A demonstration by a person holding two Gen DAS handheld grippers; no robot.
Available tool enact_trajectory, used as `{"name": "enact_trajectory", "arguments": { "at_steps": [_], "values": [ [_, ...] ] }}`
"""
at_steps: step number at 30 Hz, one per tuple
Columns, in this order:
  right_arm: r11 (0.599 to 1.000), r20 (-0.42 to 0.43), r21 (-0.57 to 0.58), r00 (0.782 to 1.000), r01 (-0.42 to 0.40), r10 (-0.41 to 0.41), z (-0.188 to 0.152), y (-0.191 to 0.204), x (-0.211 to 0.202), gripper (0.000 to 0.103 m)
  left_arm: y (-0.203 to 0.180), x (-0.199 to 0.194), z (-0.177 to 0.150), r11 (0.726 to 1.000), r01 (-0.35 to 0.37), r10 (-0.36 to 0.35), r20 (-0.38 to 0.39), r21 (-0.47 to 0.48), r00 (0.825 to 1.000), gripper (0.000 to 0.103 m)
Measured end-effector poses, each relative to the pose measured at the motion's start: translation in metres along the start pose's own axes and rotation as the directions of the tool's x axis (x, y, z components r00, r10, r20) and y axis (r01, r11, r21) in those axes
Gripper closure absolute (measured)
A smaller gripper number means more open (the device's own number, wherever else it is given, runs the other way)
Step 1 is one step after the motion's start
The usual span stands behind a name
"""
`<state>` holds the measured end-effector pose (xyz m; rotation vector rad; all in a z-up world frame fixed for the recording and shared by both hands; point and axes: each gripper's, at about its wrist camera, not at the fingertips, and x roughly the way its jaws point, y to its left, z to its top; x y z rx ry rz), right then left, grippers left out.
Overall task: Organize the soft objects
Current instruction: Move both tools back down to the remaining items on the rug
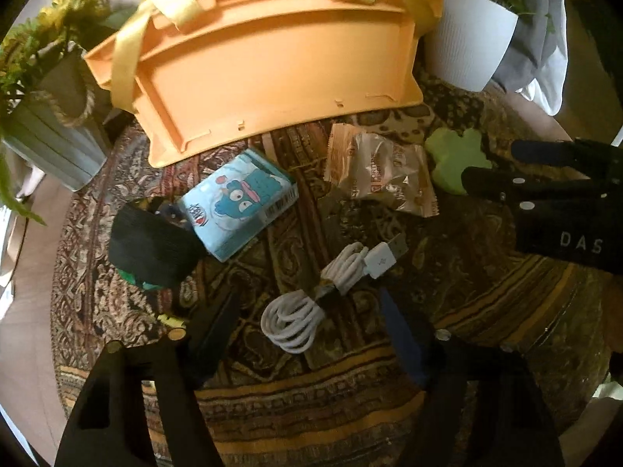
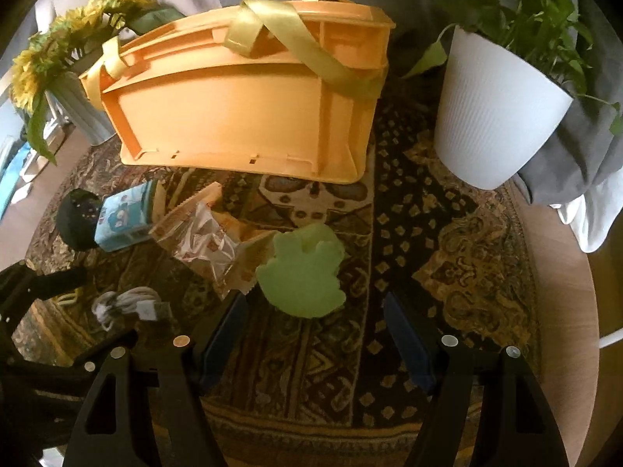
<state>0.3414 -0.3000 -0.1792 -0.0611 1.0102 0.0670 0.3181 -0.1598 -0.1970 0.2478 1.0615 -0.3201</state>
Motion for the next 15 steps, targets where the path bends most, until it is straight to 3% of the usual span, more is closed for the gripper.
{"name": "enact_trajectory", "arguments": {
  "at_steps": [9,15],
  "values": [
    [1.000,-0.036,0.014,0.999,-0.005,0.005,0.008,-0.003,0.026,0.029,0.004,0.019,0.007,1.000,0.029,-0.029,-0.033,-0.009,0.999,0.049],
    [0.999,-0.048,0.007,0.998,-0.038,0.039,0.013,-0.002,0.038,0.030,0.011,0.019,0.008,0.996,0.051,-0.053,-0.019,-0.070,0.998,0.070]
  ]
}}
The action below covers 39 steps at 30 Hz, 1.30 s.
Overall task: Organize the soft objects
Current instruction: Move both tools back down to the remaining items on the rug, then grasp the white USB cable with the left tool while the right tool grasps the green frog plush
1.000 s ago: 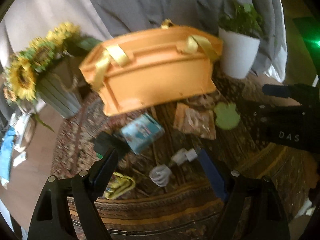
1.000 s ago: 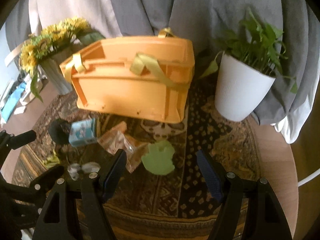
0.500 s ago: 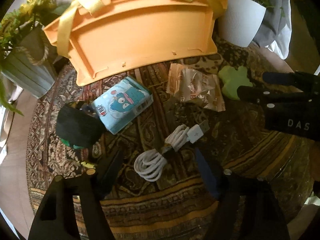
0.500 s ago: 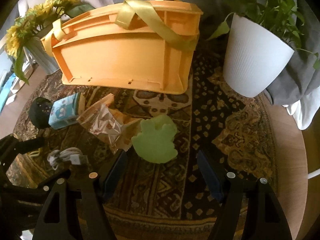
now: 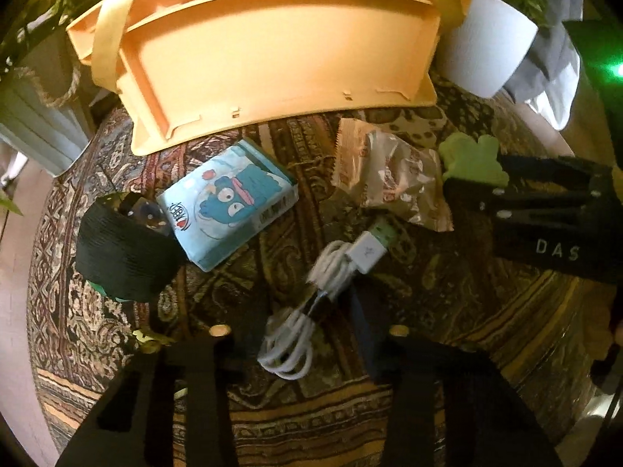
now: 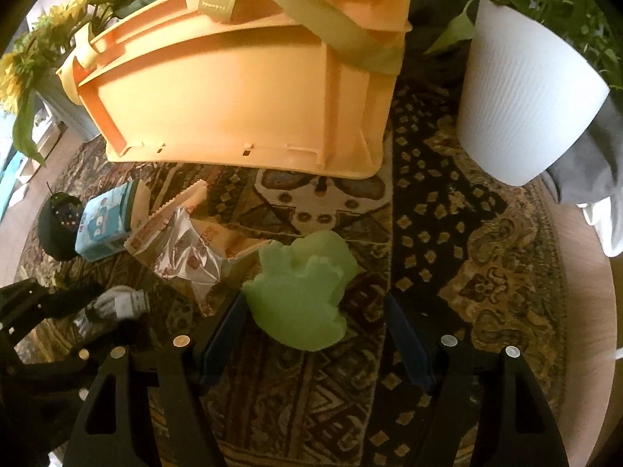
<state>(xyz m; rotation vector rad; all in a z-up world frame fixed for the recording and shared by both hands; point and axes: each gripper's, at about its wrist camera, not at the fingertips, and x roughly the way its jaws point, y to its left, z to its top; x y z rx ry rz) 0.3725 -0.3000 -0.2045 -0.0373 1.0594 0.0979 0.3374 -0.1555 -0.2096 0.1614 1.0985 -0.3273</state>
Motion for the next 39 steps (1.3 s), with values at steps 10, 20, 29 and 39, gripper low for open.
{"name": "enact_trajectory", "arguments": {
  "at_steps": [10,20,29,39],
  "values": [
    [0.998,0.025,-0.001,0.998,-0.056,0.056,-0.002,0.005,-0.001,0.057,0.011,-0.012,-0.002,0.994,0.043,-0.041,0.026,-0.105,0.999,0.079],
    [0.995,0.044,0.033,0.995,-0.091,0.090,-0.005,-0.002,-0.013,0.062,0.005,-0.026,-0.002,0.991,0.075,-0.068,0.062,-0.113,0.996,0.079],
    [0.991,-0.017,0.056,0.993,-0.118,0.119,0.000,0.000,0.011,0.054,0.006,-0.022,-0.001,0.990,0.055,-0.048,0.059,-0.133,0.997,0.079],
    [0.993,0.027,0.061,0.995,-0.101,0.100,-0.004,0.001,0.006,0.057,0.006,-0.031,0.003,0.989,0.052,-0.039,0.093,-0.139,0.995,0.079]
  ]
}}
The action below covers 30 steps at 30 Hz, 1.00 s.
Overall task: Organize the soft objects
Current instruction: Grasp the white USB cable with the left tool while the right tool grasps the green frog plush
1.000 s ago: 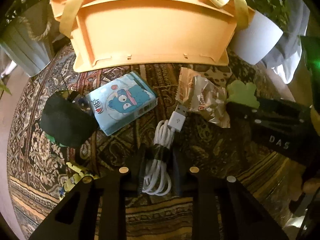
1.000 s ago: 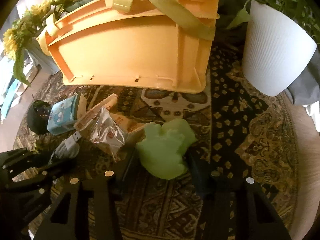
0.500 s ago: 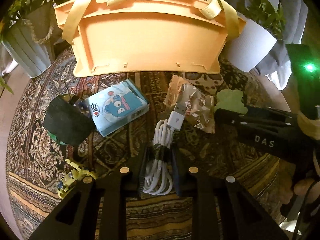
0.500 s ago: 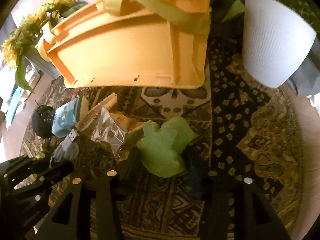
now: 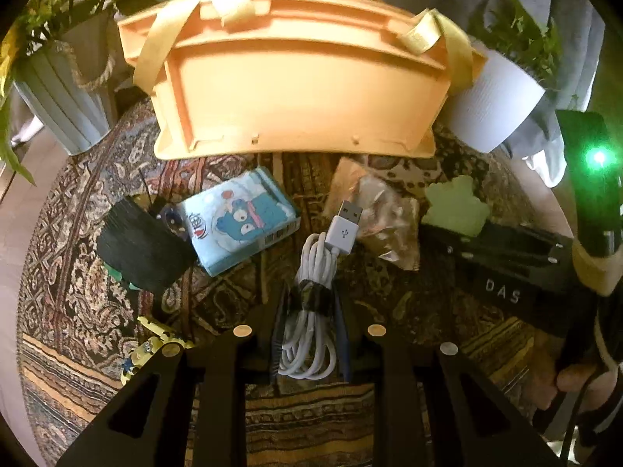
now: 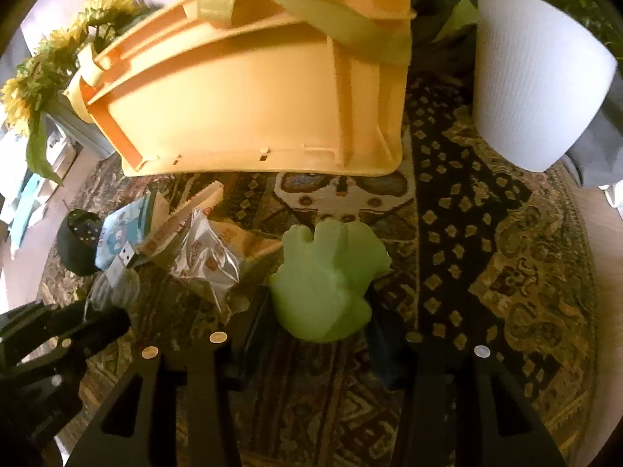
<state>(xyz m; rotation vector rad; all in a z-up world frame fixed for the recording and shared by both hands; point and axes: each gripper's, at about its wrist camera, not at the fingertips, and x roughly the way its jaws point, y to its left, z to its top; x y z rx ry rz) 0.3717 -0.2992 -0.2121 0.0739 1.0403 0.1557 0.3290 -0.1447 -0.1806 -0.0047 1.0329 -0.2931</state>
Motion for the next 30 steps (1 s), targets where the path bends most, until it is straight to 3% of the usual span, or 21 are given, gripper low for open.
{"name": "enact_trajectory", "arguments": {
  "at_steps": [2,3,4,12,14,19,25,30],
  "values": [
    [1.000,0.020,0.000,1.000,0.007,-0.007,-0.003,-0.001,-0.009,0.062,-0.003,-0.007,0.001,1.000,0.014,-0.014,0.017,0.000,1.000,0.079],
    [1.000,0.028,0.001,1.000,0.011,-0.011,-0.003,-0.001,-0.013,0.073,-0.003,-0.008,0.001,1.000,0.019,-0.019,0.023,0.000,1.000,0.079],
    [1.000,0.037,0.005,0.999,0.011,-0.012,-0.003,0.000,-0.019,0.077,-0.004,-0.012,0.002,1.000,0.028,-0.028,0.033,-0.003,0.999,0.079],
    [1.000,0.094,0.004,0.996,0.005,-0.005,0.002,0.002,-0.044,0.081,-0.010,-0.031,0.009,0.999,0.045,-0.046,0.091,0.005,0.995,0.079],
    [1.000,0.085,0.006,0.996,0.003,-0.003,0.002,-0.001,-0.043,0.078,-0.010,-0.031,0.010,0.999,0.044,-0.044,0.089,0.001,0.995,0.080],
    [0.999,0.082,0.026,0.996,-0.031,0.029,0.007,-0.004,-0.040,0.056,-0.009,-0.032,0.013,0.999,0.040,-0.038,0.099,-0.019,0.994,0.079],
    [0.999,0.088,0.016,0.996,-0.031,0.030,0.020,-0.004,-0.027,0.040,-0.008,-0.030,0.023,0.999,0.021,-0.017,0.112,-0.038,0.994,0.079],
    [1.000,0.090,0.009,0.996,-0.026,0.025,0.032,-0.009,-0.011,0.040,-0.009,-0.019,0.030,0.999,0.005,0.000,0.105,-0.047,0.995,0.079]
  ]
}}
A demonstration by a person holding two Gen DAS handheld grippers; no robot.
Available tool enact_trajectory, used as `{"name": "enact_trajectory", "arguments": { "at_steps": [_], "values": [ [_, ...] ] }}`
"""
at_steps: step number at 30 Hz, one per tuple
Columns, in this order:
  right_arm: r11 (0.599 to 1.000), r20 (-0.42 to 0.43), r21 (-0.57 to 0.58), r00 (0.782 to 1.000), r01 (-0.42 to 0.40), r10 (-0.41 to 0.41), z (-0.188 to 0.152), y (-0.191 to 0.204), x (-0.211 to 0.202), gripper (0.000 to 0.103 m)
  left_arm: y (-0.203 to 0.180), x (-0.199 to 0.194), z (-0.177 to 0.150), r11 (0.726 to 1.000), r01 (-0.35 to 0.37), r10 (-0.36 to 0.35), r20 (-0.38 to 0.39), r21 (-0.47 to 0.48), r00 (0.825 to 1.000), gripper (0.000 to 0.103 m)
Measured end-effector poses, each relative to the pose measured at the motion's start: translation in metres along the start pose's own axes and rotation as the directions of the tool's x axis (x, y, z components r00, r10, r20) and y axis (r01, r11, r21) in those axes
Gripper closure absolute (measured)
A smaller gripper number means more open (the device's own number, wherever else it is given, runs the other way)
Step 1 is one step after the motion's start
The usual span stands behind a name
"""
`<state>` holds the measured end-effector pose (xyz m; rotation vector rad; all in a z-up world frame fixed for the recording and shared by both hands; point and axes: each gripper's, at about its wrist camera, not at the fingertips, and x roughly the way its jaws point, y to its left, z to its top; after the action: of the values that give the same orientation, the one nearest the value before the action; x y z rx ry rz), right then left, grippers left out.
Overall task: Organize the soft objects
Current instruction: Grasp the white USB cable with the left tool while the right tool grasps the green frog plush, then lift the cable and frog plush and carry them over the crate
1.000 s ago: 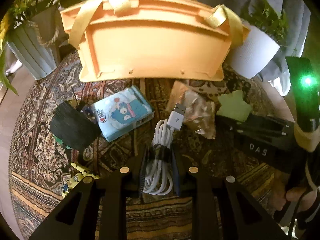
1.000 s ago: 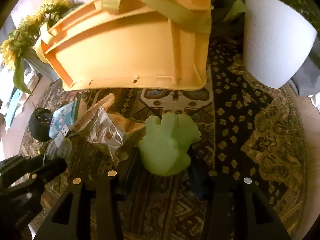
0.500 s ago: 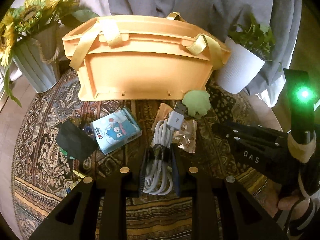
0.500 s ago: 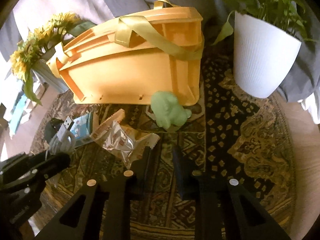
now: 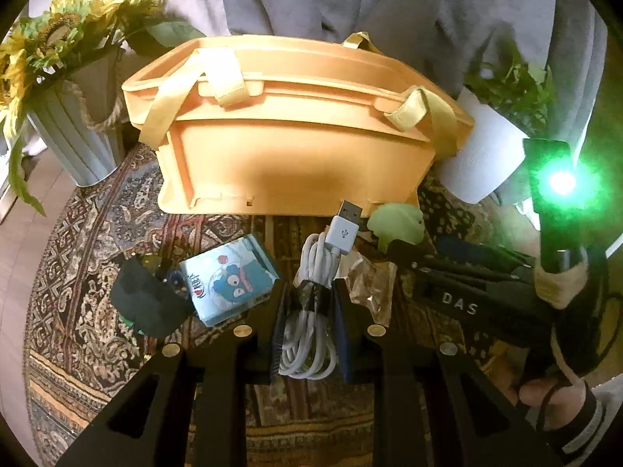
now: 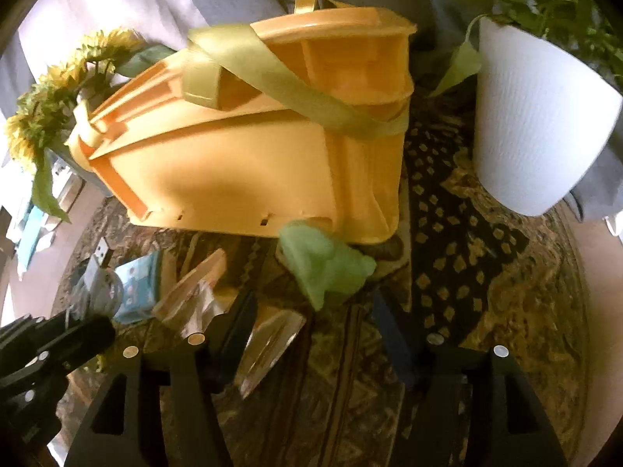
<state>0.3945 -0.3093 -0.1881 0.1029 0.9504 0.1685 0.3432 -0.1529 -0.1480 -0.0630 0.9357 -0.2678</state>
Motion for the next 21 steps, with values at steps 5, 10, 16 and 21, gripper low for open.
{"name": "enact_trajectory", "arguments": {
  "at_steps": [5,10,16,21],
  "values": [
    [1.000,0.000,-0.003,1.000,0.021,-0.021,0.008,-0.006,0.020,0.040,0.001,0.012,0.004,1.000,-0.024,0.024,-0.013,-0.001,1.000,0.079],
    [1.000,-0.008,0.010,1.000,0.010,-0.010,0.013,-0.010,0.037,0.040,0.004,0.023,0.009,0.999,-0.037,0.036,-0.030,-0.012,0.999,0.079],
    [1.000,0.015,-0.006,1.000,0.026,-0.026,0.017,-0.008,0.043,0.047,0.006,0.029,0.011,0.999,-0.039,0.038,-0.042,-0.022,0.998,0.079],
    [0.999,0.040,-0.008,0.998,0.047,-0.047,0.014,-0.006,0.036,0.048,0.006,0.026,0.010,0.999,-0.035,0.034,-0.039,-0.027,0.999,0.079]
  ]
}}
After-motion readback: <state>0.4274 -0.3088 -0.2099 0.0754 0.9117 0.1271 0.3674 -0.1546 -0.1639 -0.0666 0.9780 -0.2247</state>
